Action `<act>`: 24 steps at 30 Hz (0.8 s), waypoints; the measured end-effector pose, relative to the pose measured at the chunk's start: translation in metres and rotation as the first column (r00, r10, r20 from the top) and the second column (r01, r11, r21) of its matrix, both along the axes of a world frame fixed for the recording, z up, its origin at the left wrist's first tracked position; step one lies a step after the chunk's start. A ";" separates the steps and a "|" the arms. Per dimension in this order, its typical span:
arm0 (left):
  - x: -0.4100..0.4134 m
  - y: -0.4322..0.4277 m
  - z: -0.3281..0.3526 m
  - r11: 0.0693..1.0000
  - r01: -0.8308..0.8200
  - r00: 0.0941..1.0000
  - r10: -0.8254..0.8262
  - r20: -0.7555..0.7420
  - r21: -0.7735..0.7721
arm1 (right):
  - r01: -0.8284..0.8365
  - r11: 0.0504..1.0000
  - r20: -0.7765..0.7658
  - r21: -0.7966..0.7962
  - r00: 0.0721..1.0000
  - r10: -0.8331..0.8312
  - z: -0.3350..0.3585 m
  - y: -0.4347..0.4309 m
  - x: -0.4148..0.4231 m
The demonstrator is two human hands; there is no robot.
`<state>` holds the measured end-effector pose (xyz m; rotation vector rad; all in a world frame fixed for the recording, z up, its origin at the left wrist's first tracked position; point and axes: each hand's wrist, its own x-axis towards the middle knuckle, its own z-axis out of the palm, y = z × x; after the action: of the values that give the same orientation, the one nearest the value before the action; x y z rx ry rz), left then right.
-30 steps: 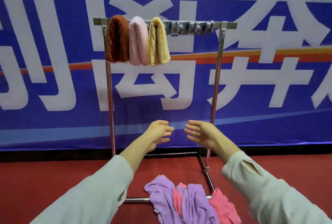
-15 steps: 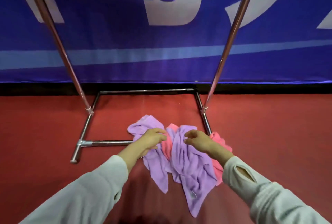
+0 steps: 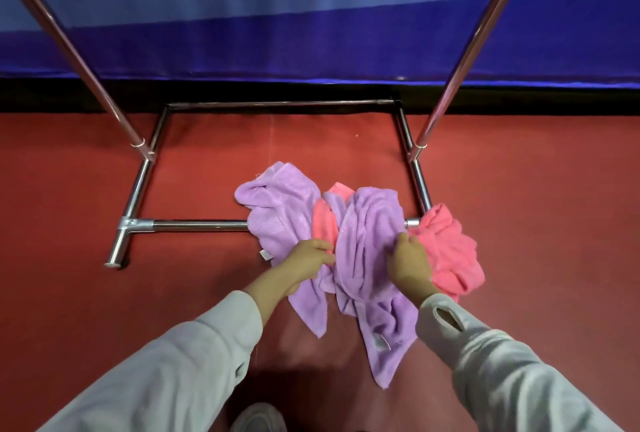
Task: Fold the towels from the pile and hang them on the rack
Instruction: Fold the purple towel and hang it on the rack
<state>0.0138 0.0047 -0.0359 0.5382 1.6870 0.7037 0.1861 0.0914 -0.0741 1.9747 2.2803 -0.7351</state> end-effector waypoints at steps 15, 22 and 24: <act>0.026 0.002 0.099 0.884 0.279 0.953 -0.206 -0.224 0.376 | 0.116 0.988 -0.869 0.106 0.494 0.035 0.190 -0.005 -0.039; 0.013 -0.022 0.228 0.686 -0.098 0.959 0.259 -0.116 0.721 | 0.186 0.979 -0.902 0.080 0.432 -0.008 0.282 -0.032 -0.030; 0.021 -0.027 0.278 0.645 -0.091 0.950 0.285 -0.128 0.759 | 0.152 0.987 -0.924 0.057 0.383 -0.006 0.310 -0.048 -0.033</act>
<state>0.0343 -0.0223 0.2416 1.0659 1.6340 1.5804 0.1536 0.0430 0.2359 1.9602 2.7401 -2.2702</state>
